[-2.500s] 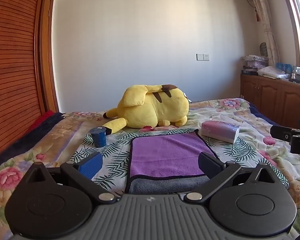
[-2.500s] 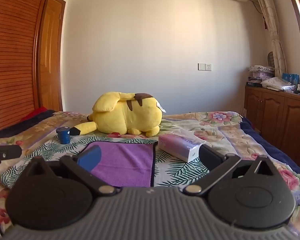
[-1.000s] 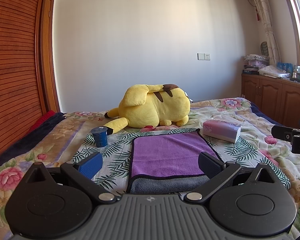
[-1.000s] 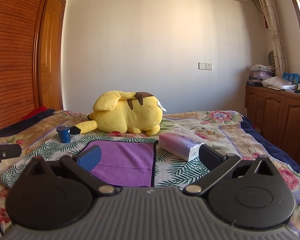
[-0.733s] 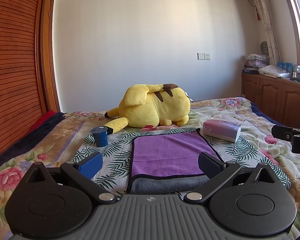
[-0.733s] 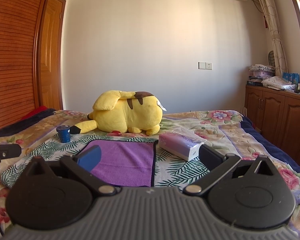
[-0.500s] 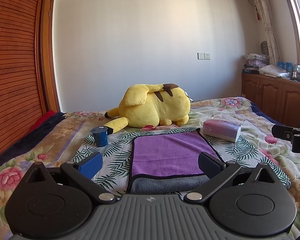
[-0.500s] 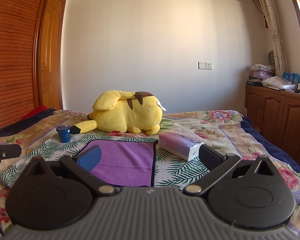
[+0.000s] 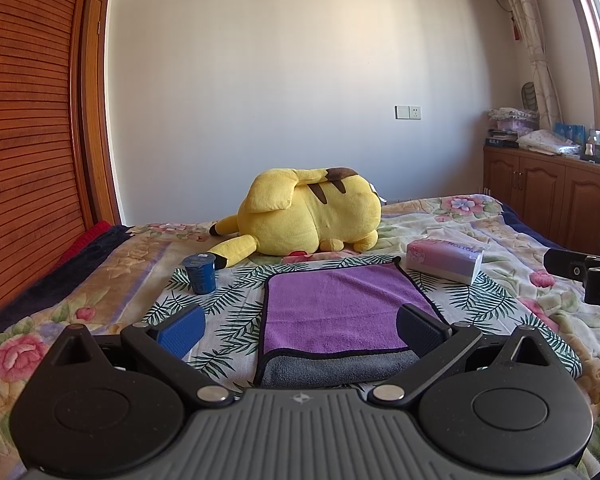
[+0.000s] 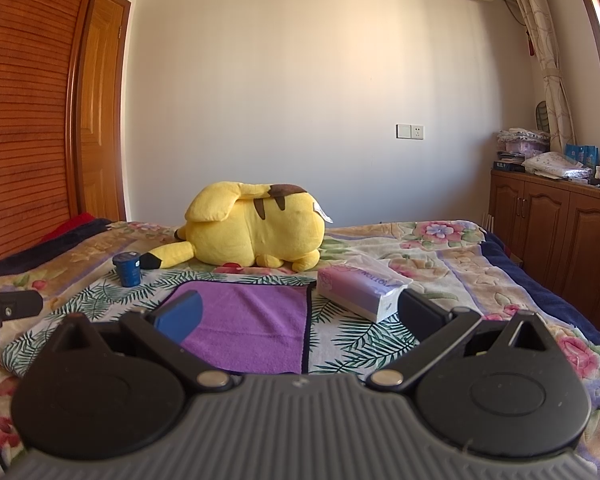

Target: Fold towel

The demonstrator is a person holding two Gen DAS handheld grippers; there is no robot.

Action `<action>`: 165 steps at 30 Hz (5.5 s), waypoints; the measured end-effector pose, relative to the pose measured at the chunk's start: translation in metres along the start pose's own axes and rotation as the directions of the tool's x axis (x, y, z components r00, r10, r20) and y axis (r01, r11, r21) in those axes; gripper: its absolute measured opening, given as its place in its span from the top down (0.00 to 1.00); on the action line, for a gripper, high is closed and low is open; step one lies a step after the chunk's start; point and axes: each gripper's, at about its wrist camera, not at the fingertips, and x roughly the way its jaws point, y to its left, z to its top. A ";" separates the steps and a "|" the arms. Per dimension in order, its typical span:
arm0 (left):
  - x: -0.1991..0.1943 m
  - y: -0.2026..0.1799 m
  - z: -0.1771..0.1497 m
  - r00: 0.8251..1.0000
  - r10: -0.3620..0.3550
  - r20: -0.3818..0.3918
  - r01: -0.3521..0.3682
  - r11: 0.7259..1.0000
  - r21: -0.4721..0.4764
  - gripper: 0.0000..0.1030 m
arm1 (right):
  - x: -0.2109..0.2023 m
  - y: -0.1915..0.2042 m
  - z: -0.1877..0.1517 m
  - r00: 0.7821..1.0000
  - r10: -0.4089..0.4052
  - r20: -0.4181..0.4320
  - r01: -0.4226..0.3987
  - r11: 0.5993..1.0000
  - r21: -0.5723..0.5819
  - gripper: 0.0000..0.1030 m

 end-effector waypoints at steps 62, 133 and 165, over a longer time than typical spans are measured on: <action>0.033 -0.015 -0.011 0.981 -0.079 -0.178 0.094 0.992 0.079 0.16 | 0.044 0.012 -0.008 0.980 0.072 -0.188 -0.088 0.993 -0.080 0.00; 0.214 0.067 -0.044 0.856 -0.153 -0.493 0.109 0.987 -0.116 0.81 | 0.180 -0.021 -0.053 0.797 0.187 -0.574 -0.207 0.978 0.031 0.40; 0.207 0.059 -0.044 0.873 -0.162 -0.460 0.134 0.987 -0.095 1.00 | 0.180 -0.021 -0.053 0.765 0.251 -0.593 -0.267 0.962 0.064 0.96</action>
